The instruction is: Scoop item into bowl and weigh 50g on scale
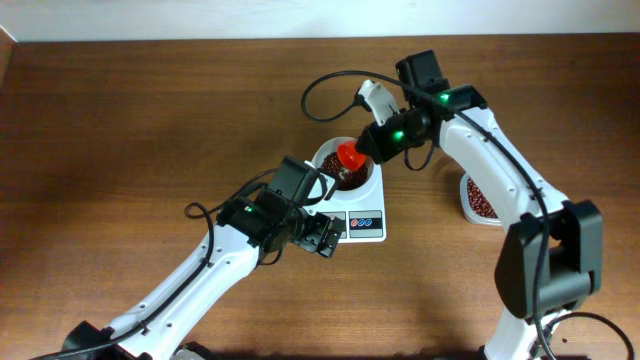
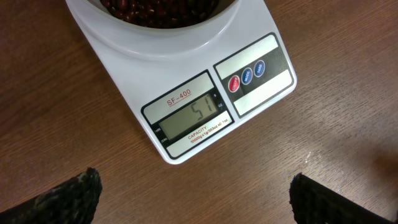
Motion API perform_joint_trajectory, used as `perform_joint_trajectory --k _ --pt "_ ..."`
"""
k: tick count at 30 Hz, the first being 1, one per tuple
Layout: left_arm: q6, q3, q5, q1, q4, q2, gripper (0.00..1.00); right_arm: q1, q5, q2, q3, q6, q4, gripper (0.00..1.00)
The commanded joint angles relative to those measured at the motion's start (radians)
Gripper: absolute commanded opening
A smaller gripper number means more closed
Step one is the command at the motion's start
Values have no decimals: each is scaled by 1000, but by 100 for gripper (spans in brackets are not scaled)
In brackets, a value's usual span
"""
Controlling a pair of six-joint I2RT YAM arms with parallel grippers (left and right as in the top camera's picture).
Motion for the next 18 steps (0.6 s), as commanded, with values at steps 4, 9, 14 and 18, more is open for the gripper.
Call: perform_joint_trajectory --k 4,9,14,18 --pt "16 -5 -4 1 -2 2 99 5 8 52 9 -19 -8 4" --pt "16 -5 -4 1 -2 2 99 11 8 56 8 -12 -75 4" --pt "16 -5 -4 1 -2 2 99 16 -53 56 8 -11 -106 4" --pt "16 -5 -4 1 -2 2 99 16 -151 56 8 -10 -112 4"
